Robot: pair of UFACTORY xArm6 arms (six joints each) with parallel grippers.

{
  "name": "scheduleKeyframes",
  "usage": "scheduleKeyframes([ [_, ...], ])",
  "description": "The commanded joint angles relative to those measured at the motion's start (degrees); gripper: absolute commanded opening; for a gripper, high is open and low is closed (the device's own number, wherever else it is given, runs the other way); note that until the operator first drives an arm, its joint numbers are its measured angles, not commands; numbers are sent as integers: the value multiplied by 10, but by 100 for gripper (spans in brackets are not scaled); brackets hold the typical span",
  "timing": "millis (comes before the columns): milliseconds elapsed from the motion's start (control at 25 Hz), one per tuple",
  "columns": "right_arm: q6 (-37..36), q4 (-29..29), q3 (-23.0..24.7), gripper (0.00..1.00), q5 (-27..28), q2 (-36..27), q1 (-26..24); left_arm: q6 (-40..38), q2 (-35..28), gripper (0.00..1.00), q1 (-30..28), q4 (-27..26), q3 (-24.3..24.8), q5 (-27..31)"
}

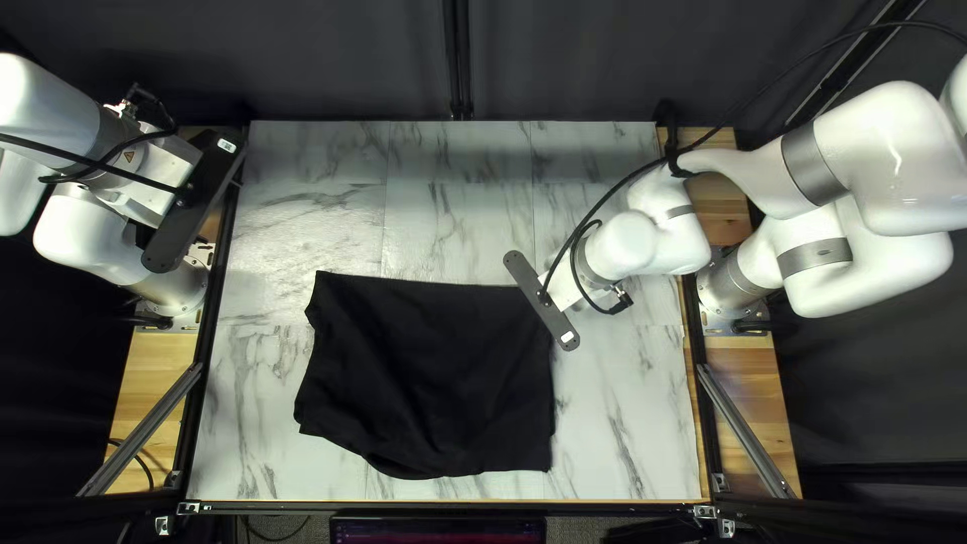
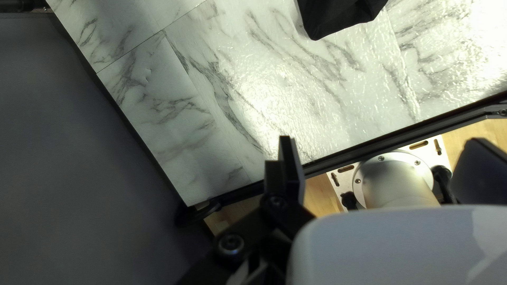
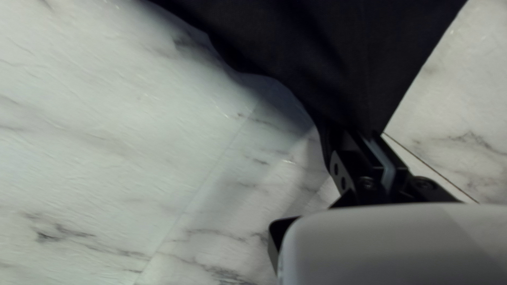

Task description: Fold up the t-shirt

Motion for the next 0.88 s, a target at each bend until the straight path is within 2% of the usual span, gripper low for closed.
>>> scheduleKeyframes([
  [40, -39, 27, 5, 0, -21, 11, -20, 0, 0, 100, 0, 0, 0, 0],
  [80, -41, 29, 4, 5, -22, 13, -20, 0, 0, 100, 0, 0, 0, 0],
  [120, -43, 31, 5, 92, -24, 13, -19, 0, 0, 100, 0, 0, 0, 0],
  [160, -45, 33, 7, 100, -24, 10, -18, 0, 0, 100, 0, 0, 0, 0],
  [280, -43, 40, 23, 100, 6, -37, -10, 0, 0, 100, 0, 0, 0, 0],
  [440, -37, 47, 36, 100, 79, -125, 2, 0, 0, 100, 0, 0, 0, 0],
  [520, -26, 51, 17, 100, 112, -139, 21, 0, 0, 100, 0, 0, 0, 0],
  [640, -13, 59, -34, 100, 143, -112, 50, 0, 0, 100, 0, 0, 0, 0],
  [760, -12, 61, -58, 100, 184, -116, 53, 0, 0, 100, 0, 0, 0, 0],
  [880, -30, 74, -74, 100, 253, -159, 38, 0, 0, 100, 0, 0, 0, 0],
])
